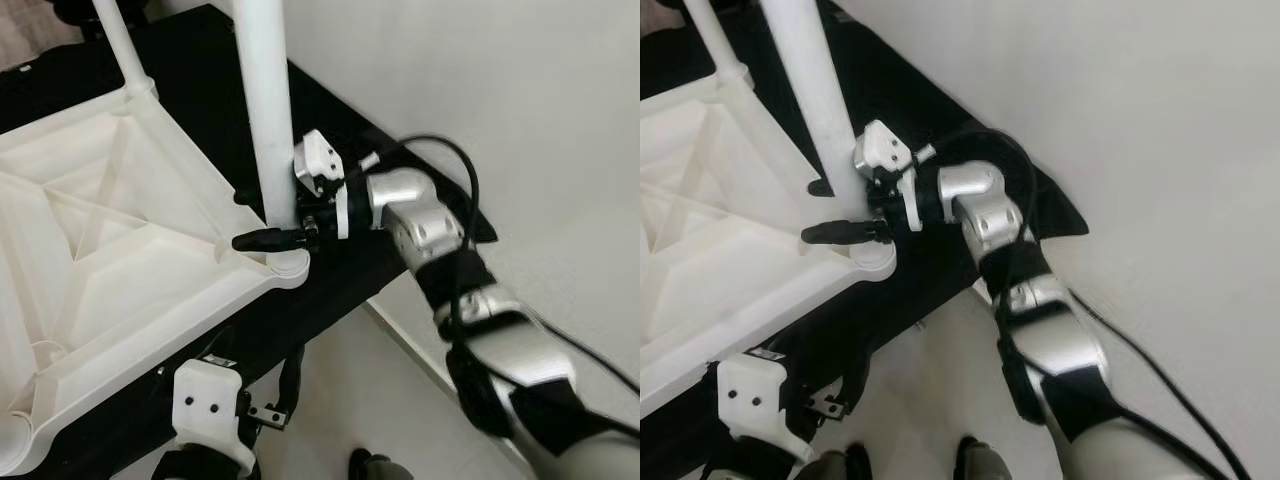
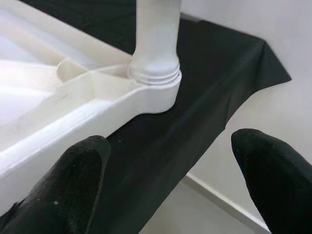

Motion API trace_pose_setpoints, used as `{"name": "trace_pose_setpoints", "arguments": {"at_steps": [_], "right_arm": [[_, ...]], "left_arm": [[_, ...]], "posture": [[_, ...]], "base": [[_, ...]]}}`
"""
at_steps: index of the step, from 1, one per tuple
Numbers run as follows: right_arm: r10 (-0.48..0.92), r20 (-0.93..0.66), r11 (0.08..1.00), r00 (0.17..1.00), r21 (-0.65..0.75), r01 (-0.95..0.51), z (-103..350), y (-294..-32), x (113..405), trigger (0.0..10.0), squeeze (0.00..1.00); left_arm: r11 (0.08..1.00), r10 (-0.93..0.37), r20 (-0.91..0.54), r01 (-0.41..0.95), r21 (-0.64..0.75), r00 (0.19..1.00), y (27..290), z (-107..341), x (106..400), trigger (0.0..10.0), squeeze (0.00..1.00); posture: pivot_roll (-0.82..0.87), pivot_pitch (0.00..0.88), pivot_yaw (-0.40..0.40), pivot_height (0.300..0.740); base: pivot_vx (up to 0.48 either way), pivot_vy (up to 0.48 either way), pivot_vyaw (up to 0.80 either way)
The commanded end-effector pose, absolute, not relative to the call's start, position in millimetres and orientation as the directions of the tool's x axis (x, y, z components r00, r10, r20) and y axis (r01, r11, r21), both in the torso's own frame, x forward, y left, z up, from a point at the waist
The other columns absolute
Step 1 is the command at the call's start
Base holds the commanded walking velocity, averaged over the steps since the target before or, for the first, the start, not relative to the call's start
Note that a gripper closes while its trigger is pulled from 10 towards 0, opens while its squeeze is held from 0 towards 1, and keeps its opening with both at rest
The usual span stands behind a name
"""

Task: Building children table

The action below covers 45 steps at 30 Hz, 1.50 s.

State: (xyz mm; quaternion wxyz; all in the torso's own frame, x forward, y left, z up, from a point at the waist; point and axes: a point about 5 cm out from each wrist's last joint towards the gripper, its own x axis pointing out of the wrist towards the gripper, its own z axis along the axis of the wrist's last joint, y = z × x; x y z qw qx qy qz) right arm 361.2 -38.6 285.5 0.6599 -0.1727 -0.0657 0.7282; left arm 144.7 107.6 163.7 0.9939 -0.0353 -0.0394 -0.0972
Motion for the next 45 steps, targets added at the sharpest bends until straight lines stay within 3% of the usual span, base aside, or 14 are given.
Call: {"name": "trace_pose_setpoints", "arguments": {"at_steps": [1,2,3,13,17,20,21,24,25,26,39,40,44,45], "right_arm": [[0.975,-0.19,-0.176,-0.119,-0.324,-0.93,286,-34,360,10.0,0.0],[0.972,-0.197,-0.189,-0.13,-0.321,-0.928,286,-35,361,9.8,0.0],[0.969,-0.202,-0.2,-0.139,-0.321,-0.926,287,-36,361,0.0,0.0],[0.959,-0.188,-0.262,-0.213,-0.299,-0.917,290,-38,359,0.0,0.0],[0.998,-0.061,0.014,0.036,-0.333,-0.943,279,-39,368,0.0,0.0],[0.994,-0.006,0.102,0.108,-0.296,-0.95,276,-40,370,0.0,0.0],[0.97,0.047,0.242,0.238,-0.253,-0.937,266,-41,371,0.0,0.0],[0.944,0.075,0.331,0.322,-0.222,-0.917,260,-42,371,0.0,0.0],[0.76,0.06,0.644,0.648,-0.21,-0.736,241,-53,374,0.0,0.0],[0.653,0.067,0.75,0.755,-0.2,-0.631,221,-50,354,0.0,0.0],[0.703,0.065,0.711,0.708,-0.075,-0.699,204,-2,329,0.0,0.0],[0.724,0.065,0.689,0.686,-0.082,-0.72,210,1,331,10.0,0.0],[0.766,0.089,0.643,0.637,-0.09,-0.761,220,4,331,10.0,0.0],[0.793,0.104,0.609,0.6,-0.1,-0.787,226,4,330,10.0,0.46]], "left_arm": [[0.977,-0.201,0.062,0.205,-0.057,0.978,105,162,140,10.0,0.0],[0.977,-0.201,0.061,0.204,-0.057,0.978,105,162,140,10.0,0.0],[0.977,-0.201,0.06,0.204,-0.057,0.978,105,162,140,10.0,0.0],[0.977,-0.2,0.055,0.204,-0.06,0.978,104,161,140,10.0,0.0],[0.976,-0.205,0.056,0.208,-0.066,0.977,103,161,142,10.0,0.0],[0.975,-0.206,0.056,0.21,-0.067,0.977,103,161,142,10.0,0.0],[0.975,-0.208,0.057,0.211,-0.068,0.977,103,160,143,10.0,0.0],[0.975,-0.209,0.057,0.212,-0.068,0.976,103,160,144,10.0,0.0],[0.975,-0.21,0.058,0.213,-0.069,0.976,104,160,145,10.0,0.0],[0.974,-0.211,0.061,0.215,-0.069,0.976,105,160,146,10.0,0.0],[0.979,-0.194,0.081,0.198,-0.056,0.978,108,156,159,10.0,0.0],[0.98,-0.189,0.084,0.194,-0.055,0.978,108,157,160,10.0,0.0],[0.98,-0.188,0.085,0.193,-0.056,0.979,108,157,160,10.0,0.0],[0.979,-0.188,0.086,0.193,-0.057,0.978,107,157,160,10.0,0.0]], "posture": [[0.12,0.318,-0.027,0.74],[0.11,0.32,-0.029,0.74],[0.11,0.32,-0.03,0.74],[0.07,0.314,-0.029,0.74],[0.05,0.308,-0.028,0.74],[0.04,0.308,-0.024,0.74],[0.03,0.306,-0.023,0.74],[0.02,0.306,-0.024,0.74],[0.0,0.302,-0.024,0.74],[-0.01,0.294,-0.014,0.74],[-0.01,0.234,-0.023,0.74],[-0.01,0.232,-0.025,0.74],[-0.01,0.232,-0.028,0.74],[0.0,0.234,-0.029,0.74]], "base": [[0.0,0.0,0.0],[0.0,0.0,0.0],[0.0,0.0,0.0],[0.0,0.0,0.0],[0.0,0.0,0.0],[0.0,0.0,0.0],[0.0,0.0,0.0],[0.0,0.0,0.0],[0.0,0.0,0.0],[0.0,0.0,0.0],[0.0,0.0,0.0],[0.0,0.0,0.0],[0.0,0.0,0.0],[0.0,0.0,0.0]]}}
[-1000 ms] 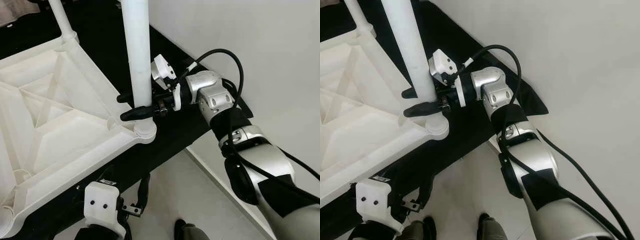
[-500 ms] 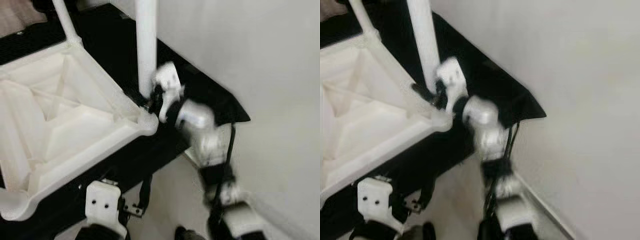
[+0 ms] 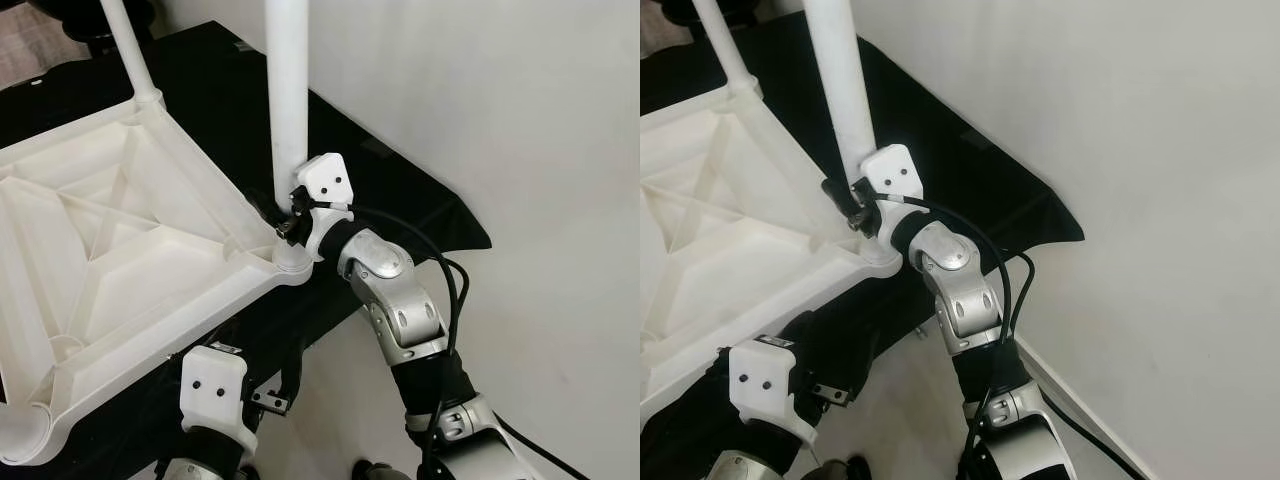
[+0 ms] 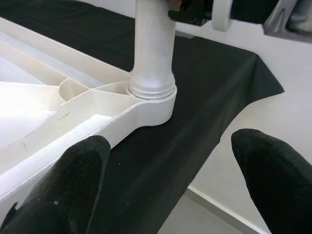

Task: Building children table

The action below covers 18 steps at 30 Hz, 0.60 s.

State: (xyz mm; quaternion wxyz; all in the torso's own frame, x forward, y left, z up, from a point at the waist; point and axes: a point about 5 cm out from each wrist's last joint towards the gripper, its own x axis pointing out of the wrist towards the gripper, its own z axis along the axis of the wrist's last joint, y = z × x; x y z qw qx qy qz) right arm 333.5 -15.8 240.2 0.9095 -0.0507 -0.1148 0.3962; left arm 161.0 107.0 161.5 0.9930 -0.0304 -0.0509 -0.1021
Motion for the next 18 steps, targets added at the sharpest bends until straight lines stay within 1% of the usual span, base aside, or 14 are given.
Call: {"name": "trace_pose_setpoints", "arguments": {"at_steps": [1,3,4,5,7,8,9,11,12,13,14,15,17,18], "right_arm": [[0.835,0.114,0.549,0.539,-0.101,-0.83,234,2,332,10.0,1.0],[0.835,0.114,0.549,0.539,-0.101,-0.83,234,2,332,10.0,1.0],[0.865,0.122,0.5,0.487,-0.12,-0.857,240,0,333,10.0,1.0],[0.865,0.122,0.5,0.487,-0.12,-0.857,240,0,333,10.0,1.0],[0.925,0.118,0.379,0.362,-0.19,-0.906,255,-8,343,10.0,1.0],[0.957,0.095,0.29,0.275,-0.245,-0.925,263,-13,345,10.0,1.0],[0.973,0.075,0.23,0.218,-0.277,-0.933,267,-16,346,10.0,1.0],[0.973,0.075,0.23,0.218,-0.277,-0.933,267,-16,346,10.0,1.0],[0.988,0.02,0.154,0.156,-0.314,-0.937,269,-20,347,10.0,0.0],[0.997,-0.046,0.048,0.068,-0.344,-0.938,268,-25,346,10.0,0.0],[0.997,-0.046,0.048,0.068,-0.344,-0.938,268,-25,346,10.0,0.0],[0.996,-0.082,-0.011,0.019,-0.343,-0.939,271,-28,348,10.0,0.0],[0.996,-0.082,-0.011,0.019,-0.343,-0.939,271,-28,348,10.0,0.0],[0.995,-0.098,-0.039,-0.006,-0.336,-0.941,276,-31,351,10.0,0.0]], "left_arm": [[0.979,-0.189,0.087,0.194,-0.058,0.978,107,157,159,10.0,0.0],[0.979,-0.189,0.087,0.194,-0.058,0.978,107,157,159,10.0,0.0],[0.979,-0.189,0.088,0.195,-0.059,0.978,106,157,160,10.0,0.0],[0.979,-0.189,0.088,0.195,-0.059,0.978,106,157,160,10.0,0.0],[0.979,-0.189,0.089,0.195,-0.061,0.978,106,158,158,10.0,0.0],[0.979,-0.19,0.089,0.195,-0.061,0.978,105,159,157,10.0,0.0],[0.979,-0.19,0.088,0.196,-0.061,0.978,105,159,156,10.0,0.0],[0.979,-0.19,0.088,0.196,-0.061,0.978,105,159,156,10.0,0.0],[0.979,-0.19,0.087,0.196,-0.061,0.978,105,159,155,10.0,0.0],[0.979,-0.191,0.086,0.196,-0.061,0.978,105,159,154,10.0,0.0],[0.979,-0.191,0.086,0.196,-0.061,0.978,105,159,154,10.0,0.0],[0.979,-0.191,0.083,0.196,-0.06,0.978,105,160,152,10.0,0.0],[0.979,-0.191,0.083,0.196,-0.06,0.978,105,160,152,10.0,0.0],[0.979,-0.192,0.079,0.197,-0.059,0.978,105,160,150,10.0,0.0]], "posture": [[0.0,0.237,-0.031,0.74],[0.0,0.237,-0.031,0.74],[0.01,0.237,-0.031,0.74],[0.01,0.237,-0.031,0.74],[0.03,0.253,-0.031,0.74],[0.04,0.257,-0.034,0.74],[0.04,0.259,-0.036,0.74],[0.04,0.259,-0.036,0.74],[0.05,0.264,-0.036,0.74],[0.06,0.27,-0.038,0.74],[0.06,0.27,-0.038,0.74],[0.07,0.276,-0.038,0.74],[0.07,0.276,-0.038,0.74],[0.08,0.283,-0.04,0.74]], "base": [[0.0,0.0,0.0],[0.0,0.0,0.0],[0.0,0.0,0.0],[0.0,0.0,0.0],[0.0,0.0,0.0],[0.0,0.0,0.0],[0.0,0.0,0.0],[0.0,0.0,0.0],[0.0,0.0,0.0],[0.0,0.0,0.0],[0.0,0.0,0.0],[0.0,0.0,0.0],[0.0,0.0,0.0],[0.0,0.0,0.0]]}}
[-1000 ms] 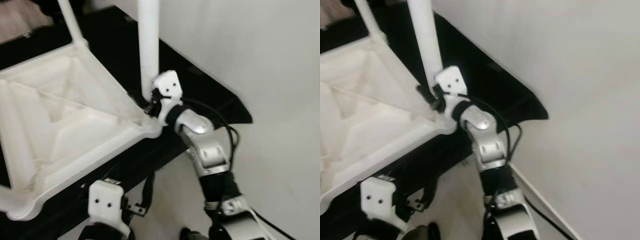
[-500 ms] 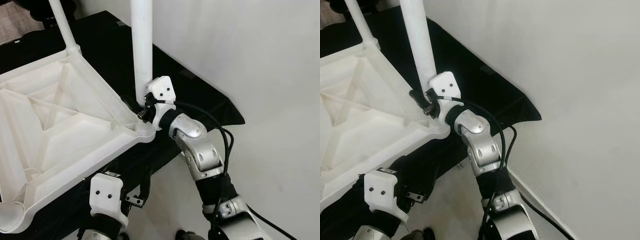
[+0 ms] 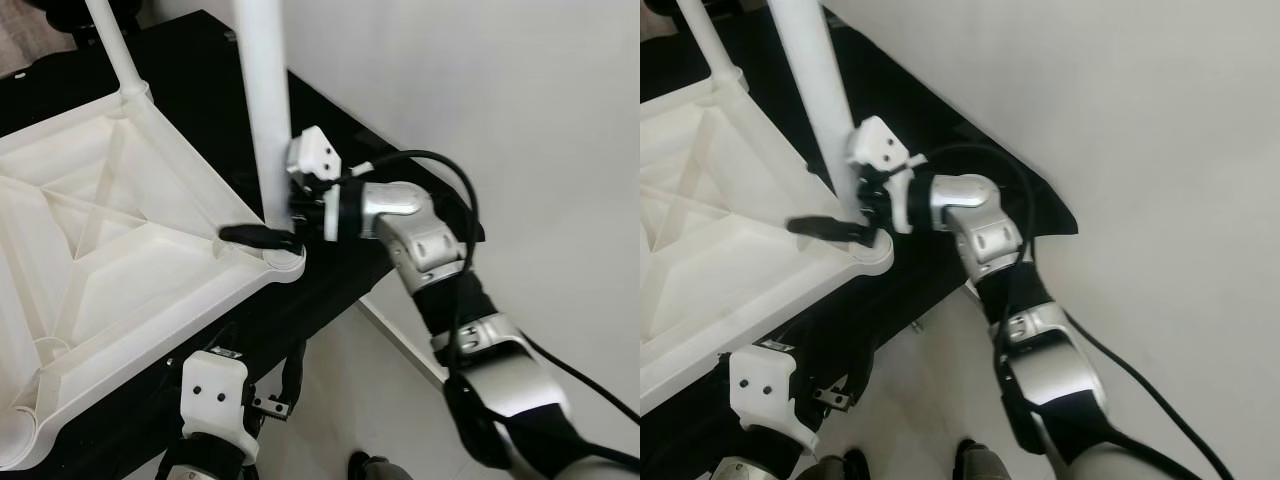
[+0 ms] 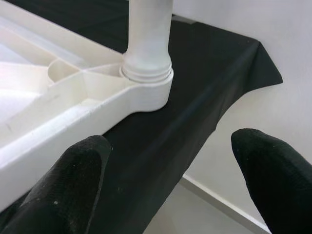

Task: Building children table

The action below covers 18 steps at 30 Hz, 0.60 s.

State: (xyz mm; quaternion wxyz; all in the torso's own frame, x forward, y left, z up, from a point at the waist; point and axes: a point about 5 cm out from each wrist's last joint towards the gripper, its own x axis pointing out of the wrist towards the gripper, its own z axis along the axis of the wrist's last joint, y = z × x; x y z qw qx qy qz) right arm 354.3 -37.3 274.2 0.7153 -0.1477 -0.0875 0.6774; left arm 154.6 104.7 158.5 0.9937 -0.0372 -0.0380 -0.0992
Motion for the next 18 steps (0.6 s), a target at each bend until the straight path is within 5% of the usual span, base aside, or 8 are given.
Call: {"name": "trace_pose_setpoints", "arguments": {"at_steps": [1,4,5,6,7,8,9,18], "right_arm": [[0.995,-0.099,-0.049,-0.017,-0.328,-0.943,280,-32,354,10.0,0.0],[0.994,-0.102,-0.057,-0.026,-0.312,-0.948,282,-34,357,10.0,0.0],[0.994,-0.103,-0.061,-0.031,-0.303,-0.951,282,-34,359,8.4,0.0],[0.994,-0.103,-0.061,-0.031,-0.303,-0.951,282,-34,359,8.4,0.0],[0.994,-0.103,-0.062,-0.033,-0.296,-0.953,282,-35,361,6.2,0.0],[0.994,-0.103,-0.062,-0.033,-0.296,-0.953,282,-35,361,6.2,0.0],[0.992,-0.116,-0.086,-0.054,-0.286,-0.954,280,-36,361,0.0,0.0],[0.978,-0.153,-0.176,-0.139,-0.263,-0.949,279,-44,361,0.0,0.0]], "left_arm": [[0.978,-0.194,0.077,0.198,-0.057,0.978,104,160,149,10.0,0.0],[0.979,-0.195,0.072,0.199,-0.052,0.978,104,160,146,10.0,0.0],[0.979,-0.195,0.071,0.198,-0.051,0.978,105,161,145,10.0,0.0],[0.979,-0.195,0.071,0.198,-0.051,0.978,105,161,145,10.0,0.0],[0.979,-0.194,0.07,0.198,-0.049,0.979,105,161,145,10.0,0.0],[0.979,-0.194,0.07,0.198,-0.049,0.979,105,161,145,10.0,0.0],[0.979,-0.193,0.069,0.196,-0.048,0.979,105,161,145,10.0,0.0],[0.981,-0.187,0.063,0.19,-0.046,0.98,106,160,144,10.0,0.0]], "posture": [[0.09,0.288,-0.041,0.74],[0.1,0.292,-0.04,0.74],[0.1,0.295,-0.039,0.74],[0.1,0.295,-0.039,0.74],[0.1,0.295,-0.039,0.74],[0.1,0.295,-0.039,0.74],[0.1,0.298,-0.036,0.74],[0.08,0.293,-0.031,0.74]], "base": [[0.0,0.0,0.0],[0.0,0.0,0.0],[0.0,0.0,0.0],[0.0,0.0,0.0],[0.0,0.0,0.0],[0.0,0.0,0.0],[0.0,0.0,0.0],[0.0,0.0,0.0]]}}
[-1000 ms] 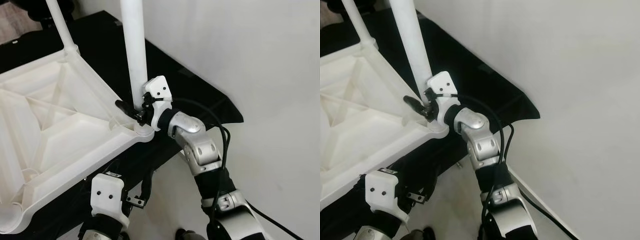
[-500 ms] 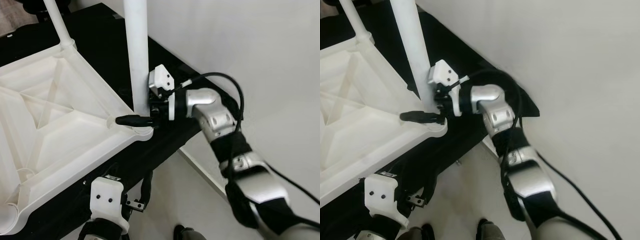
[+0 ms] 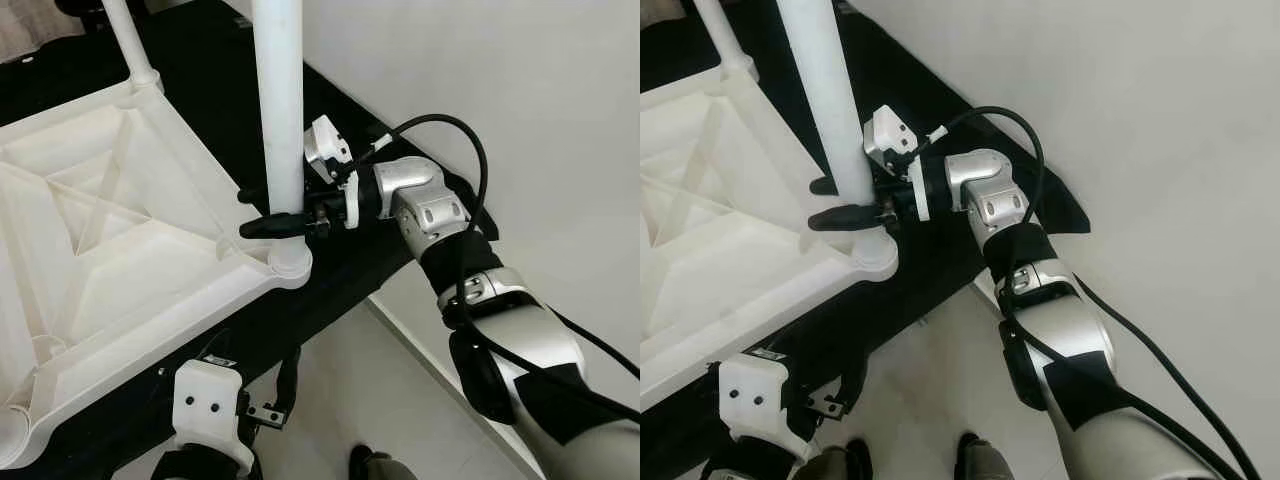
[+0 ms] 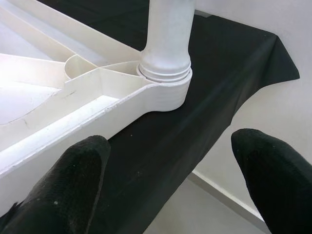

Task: Building children table

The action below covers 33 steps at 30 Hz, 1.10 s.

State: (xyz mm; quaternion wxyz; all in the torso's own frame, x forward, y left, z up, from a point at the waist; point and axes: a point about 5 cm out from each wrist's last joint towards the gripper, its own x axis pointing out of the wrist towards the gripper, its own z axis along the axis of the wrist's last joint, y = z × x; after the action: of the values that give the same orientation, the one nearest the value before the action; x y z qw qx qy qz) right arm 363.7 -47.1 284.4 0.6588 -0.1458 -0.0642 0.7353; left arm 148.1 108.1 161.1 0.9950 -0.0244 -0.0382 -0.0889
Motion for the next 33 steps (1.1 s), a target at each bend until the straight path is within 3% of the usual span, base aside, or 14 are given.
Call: {"name": "trace_pose_setpoints", "arguments": {"at_steps": [1,9,10,11,12,13,14,25,26,28,29,31,32,33], "right_arm": [[0.978,-0.153,-0.176,-0.139,-0.263,-0.949,279,-44,361,0.0,0.0],[0.995,-0.048,0.064,0.082,-0.302,-0.951,272,-56,369,0.0,0.0],[0.962,0.038,0.273,0.271,-0.226,-0.935,266,-55,373,0.0,0.0],[0.962,0.038,0.273,0.271,-0.226,-0.935,266,-55,373,0.0,0.0],[0.709,0.072,0.705,0.702,-0.103,-0.701,244,-57,377,0.0,0.0],[0.709,0.072,0.705,0.702,-0.103,-0.701,244,-57,377,0.0,0.0],[0.51,0.024,0.859,0.86,-0.076,-0.507,214,-43,352,0.0,0.0],[0.728,0.05,0.685,0.684,-0.021,-0.728,210,18,327,0.0,0.0],[0.748,0.055,0.664,0.662,-0.037,-0.747,214,19,328,7.2,0.0],[0.744,0.065,0.667,0.665,-0.04,-0.744,221,18,326,10.0,0.0],[0.755,0.071,0.655,0.652,-0.039,-0.754,226,18,322,10.0,0.0],[0.781,0.102,0.623,0.617,-0.056,-0.78,238,13,322,10.0,0.15],[0.789,0.109,0.613,0.605,-0.063,-0.788,240,12,322,10.0,1.0],[0.832,0.128,0.55,0.539,-0.071,-0.832,246,11,323,10.0,1.0]], "left_arm": [[0.981,-0.187,0.063,0.19,-0.046,0.98,106,160,144,10.0,0.0],[0.98,-0.19,0.063,0.193,-0.054,0.98,105,159,146,10.0,0.0],[0.98,-0.19,0.064,0.193,-0.057,0.98,106,159,146,10.0,0.0],[0.98,-0.19,0.064,0.193,-0.057,0.98,106,159,146,10.0,0.0],[0.979,-0.189,0.065,0.193,-0.06,0.98,108,159,146,10.0,0.0],[0.979,-0.189,0.065,0.193,-0.06,0.98,108,159,146,10.0,0.0],[0.978,-0.194,0.065,0.198,-0.06,0.979,109,159,148,10.0,0.0],[0.98,-0.187,0.066,0.191,-0.054,0.98,110,155,153,10.0,0.0],[0.981,-0.183,0.068,0.187,-0.053,0.981,110,155,154,10.0,0.0],[0.981,-0.181,0.07,0.185,-0.053,0.981,110,155,154,10.0,0.0],[0.981,-0.181,0.071,0.185,-0.054,0.981,110,155,154,10.0,0.0],[0.981,-0.183,0.071,0.187,-0.056,0.981,110,155,154,10.0,0.0],[0.981,-0.183,0.071,0.188,-0.056,0.98,110,155,155,10.0,0.0],[0.98,-0.185,0.072,0.189,-0.057,0.98,110,155,155,10.0,0.0]], "posture": [[0.08,0.293,-0.031,0.74],[0.04,0.288,-0.031,0.74],[0.02,0.29,-0.035,0.74],[0.02,0.29,-0.035,0.74],[0.01,0.289,-0.022,0.74],[0.01,0.289,-0.022,0.74],[0.01,0.287,-0.011,0.74],[0.02,0.24,-0.021,0.74],[0.02,0.238,-0.021,0.74],[0.02,0.238,-0.021,0.74],[0.01,0.233,-0.019,0.74],[0.01,0.234,-0.019,0.74],[0.01,0.234,-0.019,0.74],[0.02,0.239,-0.02,0.74]], "base": [[0.0,0.0,0.0],[0.0,0.0,0.0],[0.0,0.0,0.0],[0.0,0.0,0.0],[0.0,0.0,0.0],[0.0,0.0,0.0],[0.0,0.0,0.0],[0.0,0.0,0.0],[0.0,0.0,0.0],[0.0,0.0,0.0],[0.0,0.0,0.0],[0.0,0.0,0.0],[0.0,0.0,0.0],[0.0,0.0,0.0]]}}
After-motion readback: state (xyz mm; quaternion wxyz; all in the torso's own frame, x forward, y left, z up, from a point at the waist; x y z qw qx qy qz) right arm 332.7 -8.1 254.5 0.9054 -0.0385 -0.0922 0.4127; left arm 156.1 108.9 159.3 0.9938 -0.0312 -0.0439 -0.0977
